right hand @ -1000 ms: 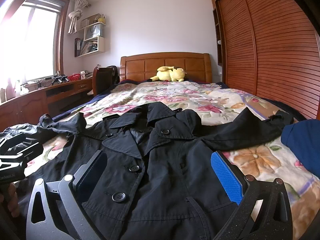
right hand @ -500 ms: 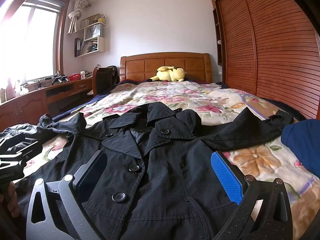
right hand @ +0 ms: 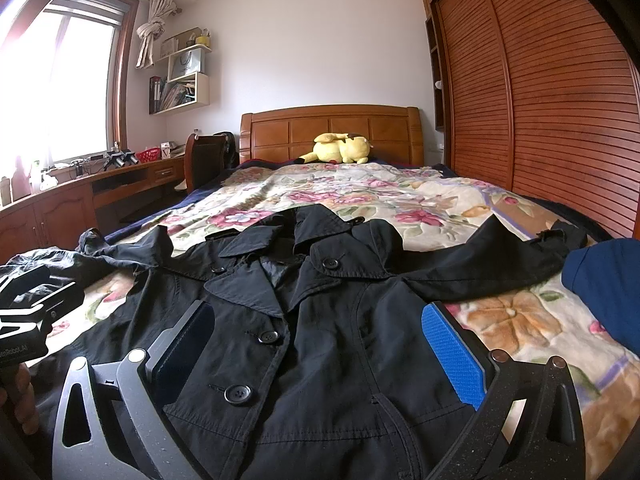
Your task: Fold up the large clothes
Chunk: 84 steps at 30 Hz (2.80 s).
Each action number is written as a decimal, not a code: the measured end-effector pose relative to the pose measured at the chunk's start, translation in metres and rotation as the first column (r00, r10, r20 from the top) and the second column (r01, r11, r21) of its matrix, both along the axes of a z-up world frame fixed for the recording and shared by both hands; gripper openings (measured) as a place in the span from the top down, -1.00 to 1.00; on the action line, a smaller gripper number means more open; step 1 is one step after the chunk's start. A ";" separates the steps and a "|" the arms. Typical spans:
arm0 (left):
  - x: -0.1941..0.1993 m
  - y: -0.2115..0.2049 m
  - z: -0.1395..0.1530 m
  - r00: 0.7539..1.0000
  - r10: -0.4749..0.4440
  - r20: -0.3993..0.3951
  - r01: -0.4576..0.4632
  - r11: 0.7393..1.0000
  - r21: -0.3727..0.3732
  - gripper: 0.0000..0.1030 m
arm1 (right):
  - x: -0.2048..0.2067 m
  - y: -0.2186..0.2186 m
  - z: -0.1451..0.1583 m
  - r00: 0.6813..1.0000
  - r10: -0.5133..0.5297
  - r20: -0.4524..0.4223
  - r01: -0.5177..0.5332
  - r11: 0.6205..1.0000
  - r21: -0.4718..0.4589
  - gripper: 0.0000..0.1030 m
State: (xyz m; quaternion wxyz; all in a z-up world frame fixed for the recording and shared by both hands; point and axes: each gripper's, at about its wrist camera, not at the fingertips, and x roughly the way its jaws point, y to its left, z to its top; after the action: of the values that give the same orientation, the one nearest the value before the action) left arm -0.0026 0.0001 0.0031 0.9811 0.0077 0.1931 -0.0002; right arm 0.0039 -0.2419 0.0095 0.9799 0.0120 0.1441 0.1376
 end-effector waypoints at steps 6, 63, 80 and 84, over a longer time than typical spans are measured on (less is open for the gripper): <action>0.000 0.000 0.000 1.000 0.000 0.001 0.000 1.000 -0.001 -1.00 | 0.000 0.000 0.000 1.000 0.000 0.000 0.000 1.000 0.000 -1.00; 0.063 0.072 0.019 0.985 -0.005 -0.172 0.015 0.998 0.061 -1.00 | 0.036 0.051 0.008 0.978 0.198 -0.063 -0.202 0.977 -0.065 -1.00; 0.158 0.164 -0.027 0.930 0.040 -0.366 -0.067 0.996 -0.061 -0.97 | 0.068 0.102 0.034 0.949 0.301 -0.094 -0.310 0.945 -0.106 -1.00; 0.179 0.179 -0.027 0.921 0.057 -0.385 -0.103 0.990 -0.099 -0.97 | 0.075 0.103 0.027 0.944 0.312 -0.105 -0.323 0.941 -0.105 -1.00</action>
State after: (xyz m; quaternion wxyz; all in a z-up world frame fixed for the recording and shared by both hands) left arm 0.1763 0.1794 -0.0244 0.9227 -0.0583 0.3801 0.0270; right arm 0.0788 -0.1386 0.0363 0.9365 -0.0649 0.1947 0.2843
